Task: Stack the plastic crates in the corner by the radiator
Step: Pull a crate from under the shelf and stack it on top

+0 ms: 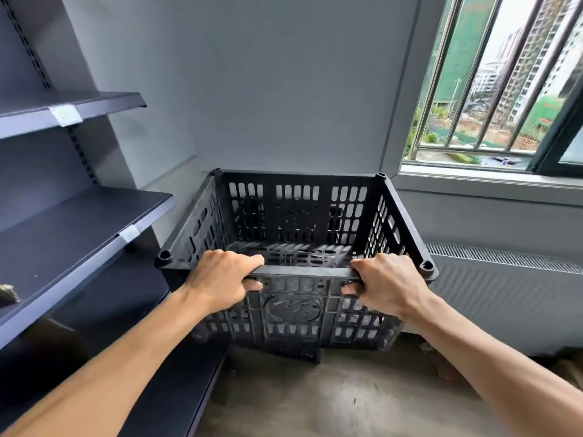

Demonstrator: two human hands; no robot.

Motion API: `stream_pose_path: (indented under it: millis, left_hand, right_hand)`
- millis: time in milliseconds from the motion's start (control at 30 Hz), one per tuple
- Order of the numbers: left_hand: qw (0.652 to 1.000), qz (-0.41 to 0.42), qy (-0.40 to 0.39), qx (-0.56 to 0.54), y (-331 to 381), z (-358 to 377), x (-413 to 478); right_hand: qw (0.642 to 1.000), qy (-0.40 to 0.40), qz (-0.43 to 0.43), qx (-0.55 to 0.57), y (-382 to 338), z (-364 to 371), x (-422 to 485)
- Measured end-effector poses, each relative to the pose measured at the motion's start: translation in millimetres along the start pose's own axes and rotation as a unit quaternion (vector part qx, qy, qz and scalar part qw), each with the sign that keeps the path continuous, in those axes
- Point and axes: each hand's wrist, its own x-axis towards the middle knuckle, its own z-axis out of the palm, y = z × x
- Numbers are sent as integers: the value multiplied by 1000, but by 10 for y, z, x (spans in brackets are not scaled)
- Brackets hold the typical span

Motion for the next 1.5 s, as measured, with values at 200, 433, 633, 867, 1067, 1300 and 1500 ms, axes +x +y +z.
stream_pose_path:
  millis: [200, 433, 633, 867, 1067, 1300, 1500]
  left_hand:
    - [994, 50, 89, 28, -440, 54, 252]
    - [991, 72, 108, 19, -1190, 233, 644]
    - [992, 86, 94, 7, -1665, 389, 1044]
    - [991, 95, 96, -15, -1858, 646, 1377]
    - [993, 85, 74, -25, -1929, 928, 1777]
    - [998, 58, 31, -14, -2063, 1243, 2393]
    - [999, 40, -4, -20, -2166, 1449, 2824]
  right_hand:
    - [999, 31, 13, -26, -102, -40, 361]
    - [998, 46, 38, -21, -362, 46, 1060]
    - [997, 34, 71, -20, -463, 160, 1568]
    - [995, 17, 90, -26, -382, 232, 1911]
    - [995, 15, 90, -30, -123, 448, 2235]
    - [997, 15, 69, -18, 364, 805, 2870]
    - [999, 2, 46, 6, 673, 1024, 3352]
